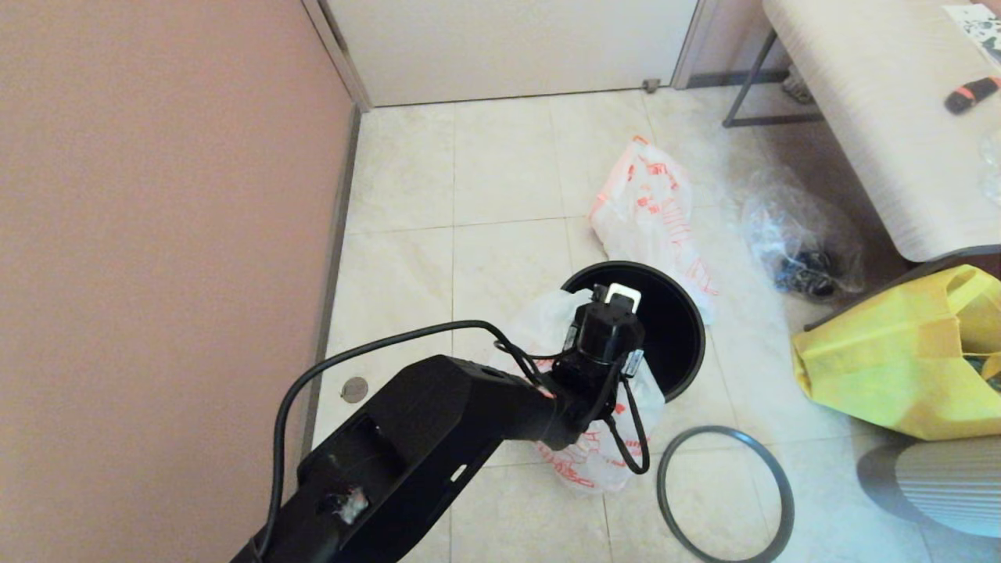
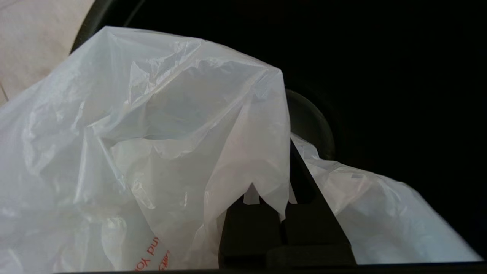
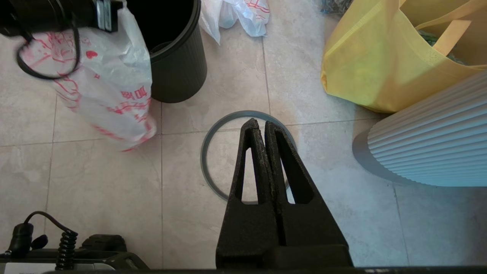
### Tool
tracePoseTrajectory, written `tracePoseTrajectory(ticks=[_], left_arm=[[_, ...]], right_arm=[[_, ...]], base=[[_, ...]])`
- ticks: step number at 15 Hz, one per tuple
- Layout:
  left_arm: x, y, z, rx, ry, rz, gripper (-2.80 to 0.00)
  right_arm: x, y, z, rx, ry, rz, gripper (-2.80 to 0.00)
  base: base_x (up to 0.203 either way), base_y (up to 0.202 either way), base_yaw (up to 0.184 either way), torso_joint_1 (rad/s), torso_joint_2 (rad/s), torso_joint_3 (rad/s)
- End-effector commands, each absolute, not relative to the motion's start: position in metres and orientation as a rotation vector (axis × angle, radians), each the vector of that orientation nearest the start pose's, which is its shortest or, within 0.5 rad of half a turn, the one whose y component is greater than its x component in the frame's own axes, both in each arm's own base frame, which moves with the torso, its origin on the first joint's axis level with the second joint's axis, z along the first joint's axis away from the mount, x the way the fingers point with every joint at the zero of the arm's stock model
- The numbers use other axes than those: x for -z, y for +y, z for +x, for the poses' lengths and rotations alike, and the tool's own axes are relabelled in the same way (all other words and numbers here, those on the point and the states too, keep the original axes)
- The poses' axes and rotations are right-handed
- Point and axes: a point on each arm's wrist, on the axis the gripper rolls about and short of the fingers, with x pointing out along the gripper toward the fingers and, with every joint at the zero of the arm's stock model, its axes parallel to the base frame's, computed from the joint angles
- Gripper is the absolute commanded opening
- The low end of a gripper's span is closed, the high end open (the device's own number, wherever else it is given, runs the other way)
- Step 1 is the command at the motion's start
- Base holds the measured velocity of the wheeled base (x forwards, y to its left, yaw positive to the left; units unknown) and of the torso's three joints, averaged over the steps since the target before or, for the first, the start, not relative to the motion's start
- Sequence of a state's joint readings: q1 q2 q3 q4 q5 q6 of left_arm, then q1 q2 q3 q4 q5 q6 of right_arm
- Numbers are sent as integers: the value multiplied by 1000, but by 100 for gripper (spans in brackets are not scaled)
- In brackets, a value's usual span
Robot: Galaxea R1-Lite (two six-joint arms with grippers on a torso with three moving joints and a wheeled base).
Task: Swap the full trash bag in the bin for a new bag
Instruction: Put the new garbage bag on the trash can
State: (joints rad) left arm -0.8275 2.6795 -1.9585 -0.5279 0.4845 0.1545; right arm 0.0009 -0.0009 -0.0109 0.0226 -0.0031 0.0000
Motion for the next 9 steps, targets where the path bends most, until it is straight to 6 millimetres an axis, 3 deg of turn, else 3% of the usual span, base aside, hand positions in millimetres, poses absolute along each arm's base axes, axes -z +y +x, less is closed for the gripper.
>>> tracePoseTrajectory(ticks=[1,4,9], left_arm=[[-32,-394,385,348,147,302,-280],[-24,-393,386,356,144,356,-280],[-26,-394,385,346,114,376,-280]], right_arm=[[-76,0,-24,2,12,-1,-280],[-76,0,-24,1,12,-1,-280],[-76,0,-24,1,12,-1,-280]], base=[[0,0,0,0,0,0],[0,0,0,0,0,0],[0,0,0,0,0,0]])
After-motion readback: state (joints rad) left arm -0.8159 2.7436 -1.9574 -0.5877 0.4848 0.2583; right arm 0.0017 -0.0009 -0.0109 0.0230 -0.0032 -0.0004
